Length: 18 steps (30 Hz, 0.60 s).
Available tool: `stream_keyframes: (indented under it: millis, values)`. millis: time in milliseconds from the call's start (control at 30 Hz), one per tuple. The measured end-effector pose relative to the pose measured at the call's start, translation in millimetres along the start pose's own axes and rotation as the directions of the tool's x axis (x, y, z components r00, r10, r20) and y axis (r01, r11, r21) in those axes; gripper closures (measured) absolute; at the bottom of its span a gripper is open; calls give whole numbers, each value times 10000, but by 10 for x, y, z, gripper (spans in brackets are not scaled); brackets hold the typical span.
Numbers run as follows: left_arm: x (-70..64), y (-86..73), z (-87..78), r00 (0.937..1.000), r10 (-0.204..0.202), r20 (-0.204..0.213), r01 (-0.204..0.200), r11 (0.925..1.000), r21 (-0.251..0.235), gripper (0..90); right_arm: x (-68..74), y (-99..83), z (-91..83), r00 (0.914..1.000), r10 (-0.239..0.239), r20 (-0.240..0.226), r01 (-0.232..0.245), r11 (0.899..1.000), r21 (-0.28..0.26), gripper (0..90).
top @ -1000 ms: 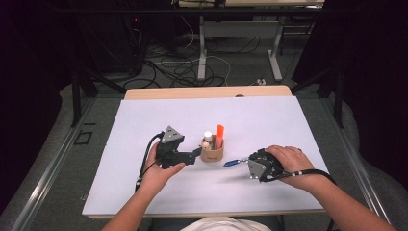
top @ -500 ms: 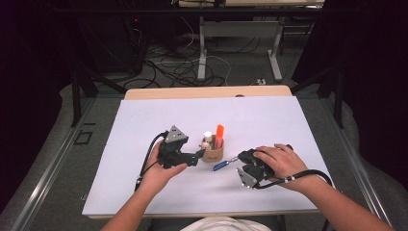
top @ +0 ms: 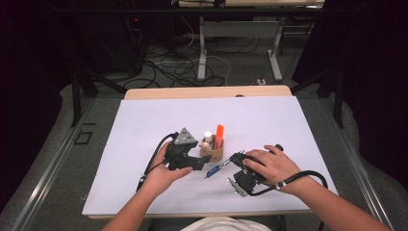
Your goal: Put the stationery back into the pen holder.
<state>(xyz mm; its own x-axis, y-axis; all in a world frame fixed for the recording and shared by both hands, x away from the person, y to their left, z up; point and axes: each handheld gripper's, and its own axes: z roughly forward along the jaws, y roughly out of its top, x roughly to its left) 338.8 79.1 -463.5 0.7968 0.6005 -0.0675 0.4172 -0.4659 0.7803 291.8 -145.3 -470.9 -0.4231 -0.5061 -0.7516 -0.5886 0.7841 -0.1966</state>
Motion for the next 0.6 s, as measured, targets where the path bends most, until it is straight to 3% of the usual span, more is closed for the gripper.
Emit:
stream_keyframes:
  millis: [167,433,467,600]
  values:
    - [-62,61,21,9996,178,212,-189,9985,522,320,10,45,11,9992,-400,77,399,9991,139,791]
    - [-161,171,75,9960,514,729,-612,9883,1398,427,9,76,35,9951,-966,199,959,9949,321,791]
    - [-175,184,84,9958,500,773,-608,9875,1454,443,28,77,33,9963,-834,206,825,9958,392,791]
    - [-221,232,131,9936,420,1047,-600,9826,1757,486,40,101,46,9937,-1099,229,1085,9926,536,791]
